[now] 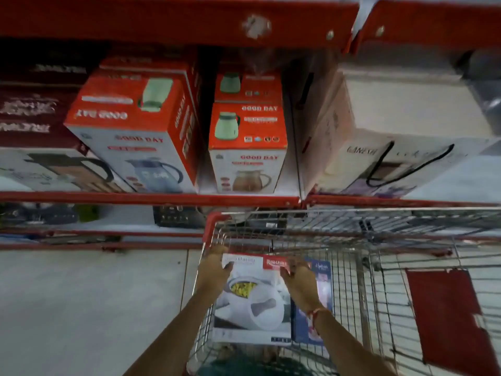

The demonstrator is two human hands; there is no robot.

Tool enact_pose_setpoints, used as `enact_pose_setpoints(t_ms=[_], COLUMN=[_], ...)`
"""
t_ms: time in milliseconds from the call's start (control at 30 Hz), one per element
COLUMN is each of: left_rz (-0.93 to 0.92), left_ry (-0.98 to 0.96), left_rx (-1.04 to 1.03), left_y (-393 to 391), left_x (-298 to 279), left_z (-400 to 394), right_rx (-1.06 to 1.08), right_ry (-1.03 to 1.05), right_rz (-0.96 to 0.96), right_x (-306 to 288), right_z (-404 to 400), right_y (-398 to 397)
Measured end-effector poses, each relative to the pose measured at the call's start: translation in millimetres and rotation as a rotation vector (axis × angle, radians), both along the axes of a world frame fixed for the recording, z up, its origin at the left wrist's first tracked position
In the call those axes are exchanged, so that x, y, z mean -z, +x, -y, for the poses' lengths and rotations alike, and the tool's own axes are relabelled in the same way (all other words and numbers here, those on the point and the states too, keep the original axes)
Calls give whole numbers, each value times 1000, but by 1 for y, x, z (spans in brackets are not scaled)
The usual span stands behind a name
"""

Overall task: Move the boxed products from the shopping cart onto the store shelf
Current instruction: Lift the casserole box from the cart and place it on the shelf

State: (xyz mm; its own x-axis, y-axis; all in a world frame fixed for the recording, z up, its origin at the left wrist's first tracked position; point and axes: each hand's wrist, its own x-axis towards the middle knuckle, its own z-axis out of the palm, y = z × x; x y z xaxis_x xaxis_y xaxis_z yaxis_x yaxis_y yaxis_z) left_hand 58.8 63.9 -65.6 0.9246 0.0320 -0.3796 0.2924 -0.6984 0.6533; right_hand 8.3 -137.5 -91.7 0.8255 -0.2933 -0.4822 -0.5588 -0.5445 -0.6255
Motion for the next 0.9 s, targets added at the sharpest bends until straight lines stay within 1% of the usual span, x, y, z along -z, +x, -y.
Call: enact_pose_setpoints(t_ms=[133,233,367,467,533,600,733,800,900], left_rz=[-254,-334,-472,-559,-548,-483,-340,-303,-159], left_ry=[86,133,162,147,152,137,-6,-90,-57], left_rx=[41,41,-21,-38,-54,-59,-56,-69,26], left_y=[-35,-48,-51,-50,-49,-50,-64,-76,-90], left_x=[45,65,88,93,86,69,12,-19,-61], left_z=[-5,1,7,8,6,3,-1,-5,-12], right_rx=[-28,37,126,132,119,108,158,181,247], right_ry=[71,211,258,280,248,169,28,37,95], right_rz=[-259,-405,-466,-494,-477,-406,-239,-129,-4], right_x=[42,66,90,98,90,72,10,-26,-80], right_z=[6,5,3,3,5,9,25,34,45], right_y=[-31,-39,-45,-46,-45,-46,-62,-74,-91])
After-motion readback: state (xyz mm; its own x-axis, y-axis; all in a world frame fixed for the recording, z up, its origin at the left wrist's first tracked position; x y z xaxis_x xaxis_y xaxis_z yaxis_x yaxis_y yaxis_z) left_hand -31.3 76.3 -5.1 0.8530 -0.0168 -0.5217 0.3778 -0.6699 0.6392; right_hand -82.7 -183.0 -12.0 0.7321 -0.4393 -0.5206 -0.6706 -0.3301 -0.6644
